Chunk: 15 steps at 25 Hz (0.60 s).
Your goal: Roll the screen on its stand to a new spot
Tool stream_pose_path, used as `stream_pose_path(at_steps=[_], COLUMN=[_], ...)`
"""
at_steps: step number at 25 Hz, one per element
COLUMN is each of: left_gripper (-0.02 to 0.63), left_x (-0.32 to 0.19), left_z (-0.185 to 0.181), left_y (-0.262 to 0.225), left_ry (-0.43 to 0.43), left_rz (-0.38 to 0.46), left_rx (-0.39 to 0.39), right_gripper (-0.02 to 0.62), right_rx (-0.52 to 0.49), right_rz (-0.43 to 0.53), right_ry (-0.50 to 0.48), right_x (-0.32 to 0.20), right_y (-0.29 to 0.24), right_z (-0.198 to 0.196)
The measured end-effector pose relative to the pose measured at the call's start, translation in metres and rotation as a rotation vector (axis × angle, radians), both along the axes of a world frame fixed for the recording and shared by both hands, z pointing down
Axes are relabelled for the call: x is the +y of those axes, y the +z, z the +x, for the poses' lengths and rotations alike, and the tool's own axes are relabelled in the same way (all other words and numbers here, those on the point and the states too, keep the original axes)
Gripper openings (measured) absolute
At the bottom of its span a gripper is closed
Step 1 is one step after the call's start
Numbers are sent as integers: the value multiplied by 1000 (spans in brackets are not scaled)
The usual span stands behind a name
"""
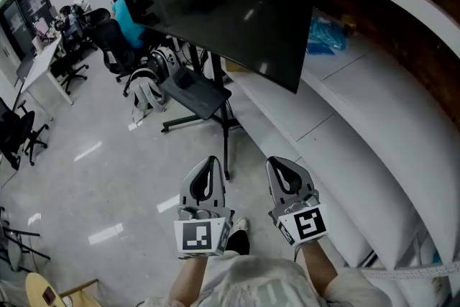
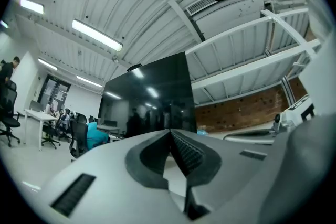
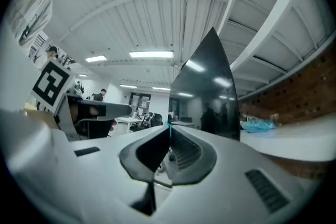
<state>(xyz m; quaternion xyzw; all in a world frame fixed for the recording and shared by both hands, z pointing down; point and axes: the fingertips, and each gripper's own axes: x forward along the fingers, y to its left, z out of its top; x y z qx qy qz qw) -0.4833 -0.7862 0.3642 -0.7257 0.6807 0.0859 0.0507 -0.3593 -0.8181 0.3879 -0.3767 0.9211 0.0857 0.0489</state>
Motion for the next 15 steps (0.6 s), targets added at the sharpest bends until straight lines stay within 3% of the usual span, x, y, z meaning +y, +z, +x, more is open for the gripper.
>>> stream_pose_path(at_steps=[3,7,12,15], left_gripper=[15,15,15,15], left_x=[-60,-141,-205,-229], left_z=[-26,-28,0,26], left_y=[-8,-40,-57,-52], left_ry=[8,55,125,159], left_rz=[5,54,68,43], left_rx=[3,-18,10,28], right_gripper=[21,21,21,21], right_rx=[-14,-20,-40,-69], right_rz=[49,129,164,152], right_ry=[-9,5,148,164], right_x=[-54,-121,-173,-194], right_y=[-33,-73,-96,-103], right_z=[-20,-34,-2,25])
